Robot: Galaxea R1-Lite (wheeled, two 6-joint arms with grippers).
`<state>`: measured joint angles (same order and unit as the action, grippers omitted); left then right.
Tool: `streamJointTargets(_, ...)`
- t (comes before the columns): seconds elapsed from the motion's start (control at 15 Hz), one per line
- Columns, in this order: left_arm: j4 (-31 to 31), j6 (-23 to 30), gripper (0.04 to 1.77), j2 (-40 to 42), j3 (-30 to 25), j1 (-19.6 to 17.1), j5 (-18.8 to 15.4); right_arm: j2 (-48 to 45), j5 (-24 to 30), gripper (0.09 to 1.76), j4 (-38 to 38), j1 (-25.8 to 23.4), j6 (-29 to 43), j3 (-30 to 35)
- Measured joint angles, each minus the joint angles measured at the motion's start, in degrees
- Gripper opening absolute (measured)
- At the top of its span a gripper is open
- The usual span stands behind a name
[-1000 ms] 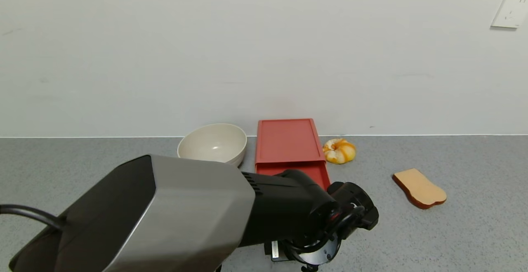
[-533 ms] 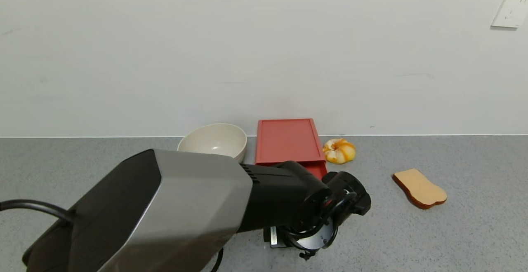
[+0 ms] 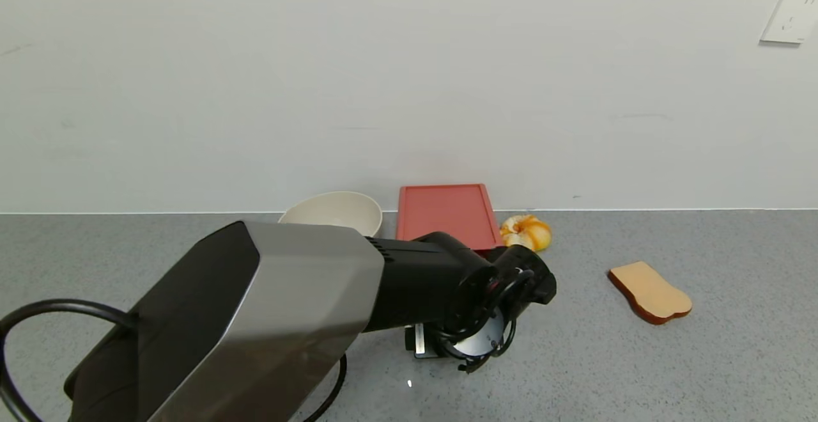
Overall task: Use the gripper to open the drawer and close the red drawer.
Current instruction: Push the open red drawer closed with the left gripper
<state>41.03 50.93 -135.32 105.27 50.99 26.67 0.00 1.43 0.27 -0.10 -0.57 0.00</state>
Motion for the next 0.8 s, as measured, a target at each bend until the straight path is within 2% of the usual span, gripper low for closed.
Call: streamJointTargets(0.8, -0.8, -5.7, 1.72, -3.2, 6.5, -3.9, -0.1, 0.0, 0.0, 1.71, 0.0, 0.0, 0.0, 0.0)
